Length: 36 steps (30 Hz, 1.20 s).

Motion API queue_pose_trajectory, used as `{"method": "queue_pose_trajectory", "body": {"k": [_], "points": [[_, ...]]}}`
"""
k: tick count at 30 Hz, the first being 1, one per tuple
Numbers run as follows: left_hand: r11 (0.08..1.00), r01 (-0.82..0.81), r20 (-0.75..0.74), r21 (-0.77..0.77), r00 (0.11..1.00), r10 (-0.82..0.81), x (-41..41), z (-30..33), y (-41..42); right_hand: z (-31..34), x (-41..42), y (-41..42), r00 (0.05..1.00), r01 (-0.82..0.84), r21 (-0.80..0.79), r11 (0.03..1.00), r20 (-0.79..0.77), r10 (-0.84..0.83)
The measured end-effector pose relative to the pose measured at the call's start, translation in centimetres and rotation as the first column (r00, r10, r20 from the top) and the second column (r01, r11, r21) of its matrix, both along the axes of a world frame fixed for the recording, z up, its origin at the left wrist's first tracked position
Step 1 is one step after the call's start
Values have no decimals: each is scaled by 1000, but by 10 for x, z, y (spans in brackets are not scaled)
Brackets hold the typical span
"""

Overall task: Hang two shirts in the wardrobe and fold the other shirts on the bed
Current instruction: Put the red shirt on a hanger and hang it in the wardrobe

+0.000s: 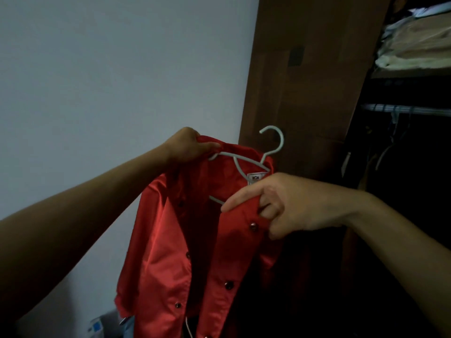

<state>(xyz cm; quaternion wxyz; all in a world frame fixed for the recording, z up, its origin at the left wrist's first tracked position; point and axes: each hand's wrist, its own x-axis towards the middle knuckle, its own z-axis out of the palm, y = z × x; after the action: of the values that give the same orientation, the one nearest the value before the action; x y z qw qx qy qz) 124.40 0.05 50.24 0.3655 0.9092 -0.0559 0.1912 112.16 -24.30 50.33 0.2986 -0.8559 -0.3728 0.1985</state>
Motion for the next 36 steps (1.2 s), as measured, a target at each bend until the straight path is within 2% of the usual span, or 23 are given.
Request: {"method": "queue_pose_trajectory", "body": {"k": [2,3,6,9,11,13,14,15,18,19,22,26,27,29,32,36], "points": [[1000,-13,9,0,1000,13,2,-5,3,-10,7,12,997,3,-6,1000,77,-2],[1000,-27,16,3,999,27,3,-8,5,-14,9,18,985,6,-5,1000,170,-5],[998,-55,30,-8,998,56,2,-16,9,-13,10,36,833,35,-67,997,553,8],[998,-47,6,-29,999,47,-2,-17,11,-5,4,51,725,106,-207,972,686,67],[998,-23,-49,-55,999,21,-7,-15,12,-5,3,60,566,163,-253,954,816,119],[989,20,-153,-146,987,-42,-14,-11,10,-8,8,69,392,166,-254,953,904,172],[980,36,-211,-195,974,-78,-17,-9,9,-13,12,74,351,142,-257,956,916,194],[970,41,-262,-239,959,-105,-20,-7,9,-17,14,79,365,103,-278,955,904,223],[941,38,-445,-336,874,-194,-26,-5,6,-33,16,96,662,-116,-174,978,721,207],[933,53,-494,-356,837,-236,-28,-4,4,-40,16,101,700,-160,-140,977,682,212],[920,97,-562,-379,766,-313,-33,-3,-2,-56,25,114,633,-132,-167,977,744,212],[918,88,-563,-386,766,-310,-34,-4,0,-66,36,110,381,-43,-176,983,907,179],[916,82,-561,-394,767,-310,-33,-4,2,-68,35,106,349,-45,-174,984,920,178],[906,74,-553,-416,771,-316,-35,-3,5,-67,35,97,352,-41,-188,981,916,190],[904,60,-551,-423,775,-309,-35,-2,2,-62,38,87,420,-53,-180,982,888,186],[895,83,-556,-438,758,-342,-34,-1,-4,-63,36,80,387,-12,-220,975,898,207]]}}
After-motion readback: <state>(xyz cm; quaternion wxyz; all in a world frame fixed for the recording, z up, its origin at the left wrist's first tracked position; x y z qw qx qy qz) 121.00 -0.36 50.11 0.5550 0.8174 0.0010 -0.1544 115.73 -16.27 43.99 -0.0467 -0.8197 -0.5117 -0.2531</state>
